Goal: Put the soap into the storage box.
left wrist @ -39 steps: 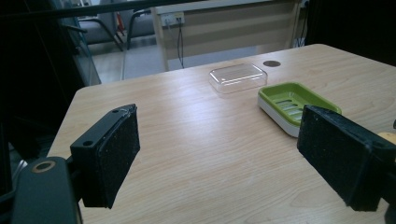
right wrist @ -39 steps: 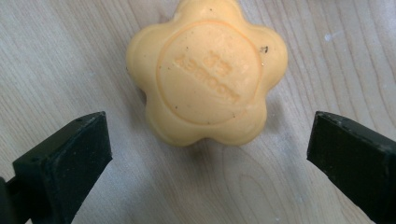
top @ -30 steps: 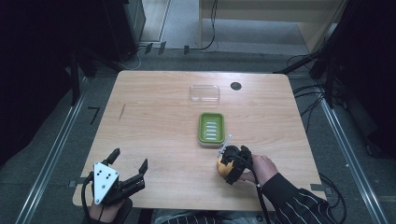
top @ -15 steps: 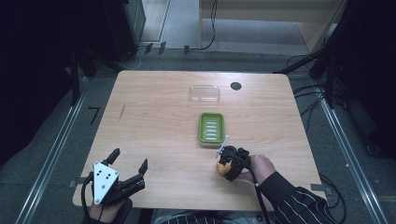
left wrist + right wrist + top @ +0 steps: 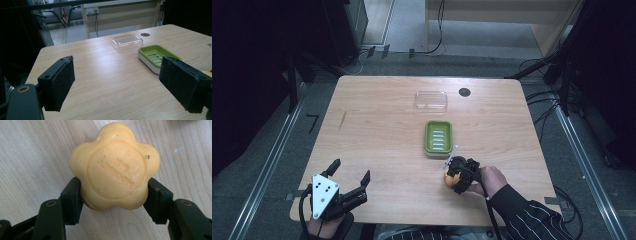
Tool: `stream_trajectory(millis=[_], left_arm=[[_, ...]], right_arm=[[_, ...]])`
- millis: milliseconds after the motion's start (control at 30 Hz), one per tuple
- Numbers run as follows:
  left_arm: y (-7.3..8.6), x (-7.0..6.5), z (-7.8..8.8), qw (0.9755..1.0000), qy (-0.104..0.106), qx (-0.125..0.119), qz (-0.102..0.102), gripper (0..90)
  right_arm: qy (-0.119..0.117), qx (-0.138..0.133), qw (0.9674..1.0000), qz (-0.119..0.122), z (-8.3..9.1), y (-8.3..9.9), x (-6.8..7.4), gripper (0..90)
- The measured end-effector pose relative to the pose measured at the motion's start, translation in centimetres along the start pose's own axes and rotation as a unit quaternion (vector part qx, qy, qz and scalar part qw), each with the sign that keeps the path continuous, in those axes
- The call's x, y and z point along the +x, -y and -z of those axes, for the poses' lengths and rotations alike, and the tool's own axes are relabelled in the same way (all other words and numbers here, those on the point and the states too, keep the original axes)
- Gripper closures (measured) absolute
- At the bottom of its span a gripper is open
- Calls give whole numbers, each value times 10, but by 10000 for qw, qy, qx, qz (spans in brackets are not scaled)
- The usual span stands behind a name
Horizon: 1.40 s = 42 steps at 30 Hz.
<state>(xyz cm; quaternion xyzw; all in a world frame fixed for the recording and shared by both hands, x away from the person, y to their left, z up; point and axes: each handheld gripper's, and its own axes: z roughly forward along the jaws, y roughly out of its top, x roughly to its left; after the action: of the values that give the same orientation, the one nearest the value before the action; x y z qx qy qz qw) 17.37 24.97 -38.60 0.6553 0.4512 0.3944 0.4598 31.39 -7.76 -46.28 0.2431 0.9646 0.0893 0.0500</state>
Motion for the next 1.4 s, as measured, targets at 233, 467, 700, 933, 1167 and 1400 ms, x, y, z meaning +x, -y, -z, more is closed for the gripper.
stream_trajectory(millis=[233, 467, 700, 933, 1167, 1400], left_arm=[[0, 0, 1, 10000, -4, -11, -3, 137], [0, 0, 1, 10000, -8, -11, -1, 137], [0, 0, 1, 10000, -12, -10, -10, 137], [0, 0, 2, 10000, -33, -10, 9, 136], [0, 0, 2, 10000, -31, -1, 12, 137], [0, 0, 1, 10000, -27, 7, 11, 136]], right_arm=[[39, -120, 9999, -67, 5, 3, -2, 398], [80, -120, 9998, -123, 8, 5, -3, 398], [126, -170, 9996, -174, 11, 7, -3, 398], [183, -270, 9991, -274, 15, 8, -8, 398], [278, -339, 9985, -333, 17, 7, -10, 398], [368, -398, 9978, -384, 21, 7, -14, 398]])
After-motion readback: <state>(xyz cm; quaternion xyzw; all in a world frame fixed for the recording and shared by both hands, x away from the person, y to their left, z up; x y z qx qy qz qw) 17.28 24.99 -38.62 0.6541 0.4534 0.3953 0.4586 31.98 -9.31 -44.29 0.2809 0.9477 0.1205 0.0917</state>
